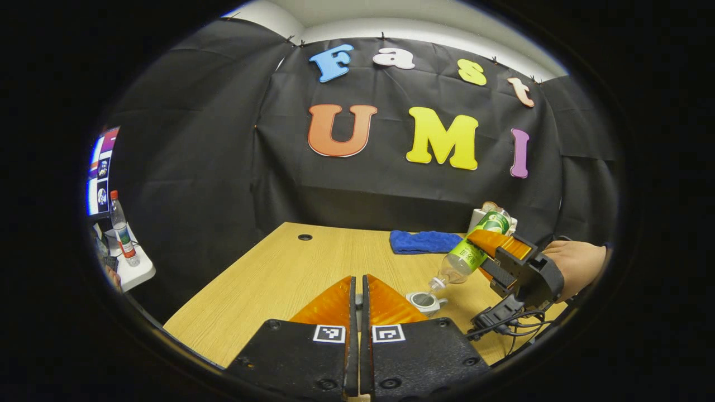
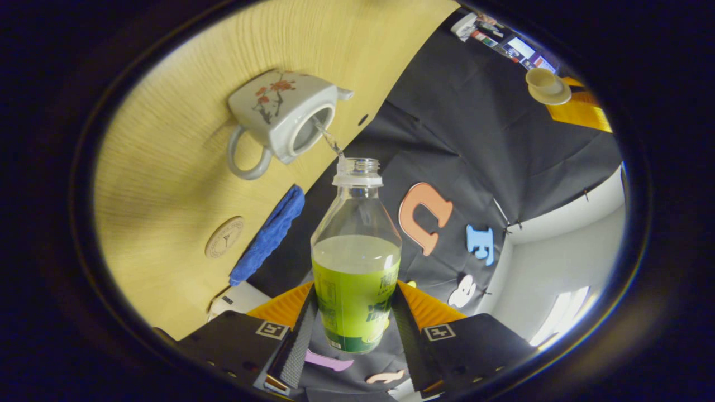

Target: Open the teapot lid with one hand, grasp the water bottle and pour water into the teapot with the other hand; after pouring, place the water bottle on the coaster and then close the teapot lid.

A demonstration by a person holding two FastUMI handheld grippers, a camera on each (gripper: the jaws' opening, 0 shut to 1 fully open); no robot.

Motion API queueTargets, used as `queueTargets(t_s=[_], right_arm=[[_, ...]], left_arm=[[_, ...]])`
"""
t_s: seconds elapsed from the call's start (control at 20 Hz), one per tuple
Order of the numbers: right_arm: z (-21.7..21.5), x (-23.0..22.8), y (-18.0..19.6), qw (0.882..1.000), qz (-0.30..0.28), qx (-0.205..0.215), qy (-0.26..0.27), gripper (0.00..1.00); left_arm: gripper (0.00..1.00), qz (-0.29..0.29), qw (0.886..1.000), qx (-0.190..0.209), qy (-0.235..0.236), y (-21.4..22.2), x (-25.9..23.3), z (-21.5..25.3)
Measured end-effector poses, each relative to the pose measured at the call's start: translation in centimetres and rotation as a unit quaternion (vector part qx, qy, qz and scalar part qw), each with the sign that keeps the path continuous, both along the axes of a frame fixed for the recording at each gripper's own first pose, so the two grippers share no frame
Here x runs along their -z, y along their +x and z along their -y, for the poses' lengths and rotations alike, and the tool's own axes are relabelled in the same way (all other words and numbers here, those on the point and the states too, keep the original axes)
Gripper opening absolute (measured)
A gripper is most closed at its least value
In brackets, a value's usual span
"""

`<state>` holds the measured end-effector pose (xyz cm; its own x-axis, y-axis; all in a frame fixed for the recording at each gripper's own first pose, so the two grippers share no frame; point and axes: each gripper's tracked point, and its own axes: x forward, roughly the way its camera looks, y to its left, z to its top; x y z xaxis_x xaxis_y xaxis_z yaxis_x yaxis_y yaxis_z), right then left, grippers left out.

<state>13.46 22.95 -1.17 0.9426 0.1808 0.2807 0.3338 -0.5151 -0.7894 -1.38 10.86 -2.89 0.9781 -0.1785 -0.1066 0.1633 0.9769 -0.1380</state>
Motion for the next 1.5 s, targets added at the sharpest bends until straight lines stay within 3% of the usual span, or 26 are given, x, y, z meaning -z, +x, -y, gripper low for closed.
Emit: queueTargets(t_s=[0.4, 1.5], right_arm=[[-0.2, -0.5, -0.2, 0.999, 0.018, 0.011, -0.026, 0.73], [-0.8, -0.4, -0.9, 0.996, 0.064, -0.031, -0.062, 0.72]], left_arm=[[0.04, -0.001, 1.0, 0.003, 0.003, 0.1, 0.2, 0.2], [0.04, -0.004, 1.0, 0.001, 0.025, 0.3, 0.8, 0.8]])
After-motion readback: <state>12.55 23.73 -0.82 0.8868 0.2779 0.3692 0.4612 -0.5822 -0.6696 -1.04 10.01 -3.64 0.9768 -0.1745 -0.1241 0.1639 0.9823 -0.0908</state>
